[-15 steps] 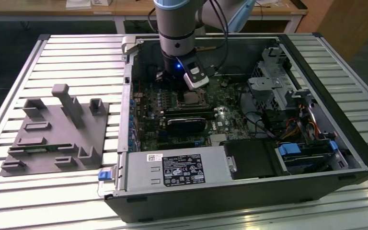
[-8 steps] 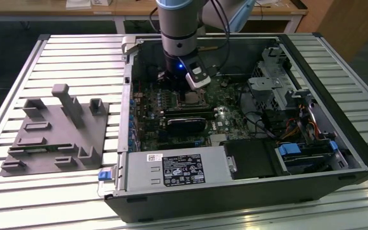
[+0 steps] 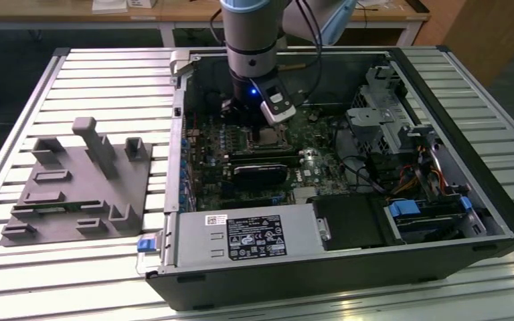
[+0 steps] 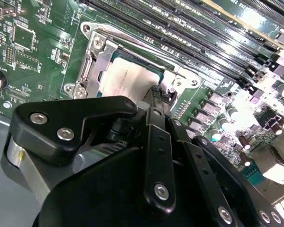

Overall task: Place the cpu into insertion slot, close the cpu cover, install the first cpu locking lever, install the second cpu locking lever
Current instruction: 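Close the cpu cover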

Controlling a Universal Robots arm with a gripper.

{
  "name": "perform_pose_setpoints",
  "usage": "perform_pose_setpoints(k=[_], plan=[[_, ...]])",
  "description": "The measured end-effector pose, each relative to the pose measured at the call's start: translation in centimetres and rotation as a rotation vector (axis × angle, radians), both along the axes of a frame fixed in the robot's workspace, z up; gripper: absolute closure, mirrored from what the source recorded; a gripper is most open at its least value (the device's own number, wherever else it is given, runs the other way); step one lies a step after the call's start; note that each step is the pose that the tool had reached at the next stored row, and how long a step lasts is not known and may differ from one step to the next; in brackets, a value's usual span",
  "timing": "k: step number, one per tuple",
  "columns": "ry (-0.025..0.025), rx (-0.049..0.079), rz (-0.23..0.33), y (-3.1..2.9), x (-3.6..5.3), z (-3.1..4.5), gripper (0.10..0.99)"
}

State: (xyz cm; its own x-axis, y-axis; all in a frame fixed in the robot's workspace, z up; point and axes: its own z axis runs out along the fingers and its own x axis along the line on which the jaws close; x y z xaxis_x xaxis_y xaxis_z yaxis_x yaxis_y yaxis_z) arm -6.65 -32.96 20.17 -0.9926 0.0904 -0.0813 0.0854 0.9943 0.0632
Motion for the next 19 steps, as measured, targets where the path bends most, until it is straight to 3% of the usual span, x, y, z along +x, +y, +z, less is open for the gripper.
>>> perform_pose_setpoints(k=[3,7,14,19], plan=[[0.0000,0.002,0.000,0.00,0.00,0.24,0.980],[0.0001,0.023,0.004,0.00,-0.21,0.19,0.980],[0.0006,0.024,0.014,0.00,-0.63,-0.03,0.980],[0.0074,0.025,0.014,-0.01,-0.63,-0.33,0.980]])
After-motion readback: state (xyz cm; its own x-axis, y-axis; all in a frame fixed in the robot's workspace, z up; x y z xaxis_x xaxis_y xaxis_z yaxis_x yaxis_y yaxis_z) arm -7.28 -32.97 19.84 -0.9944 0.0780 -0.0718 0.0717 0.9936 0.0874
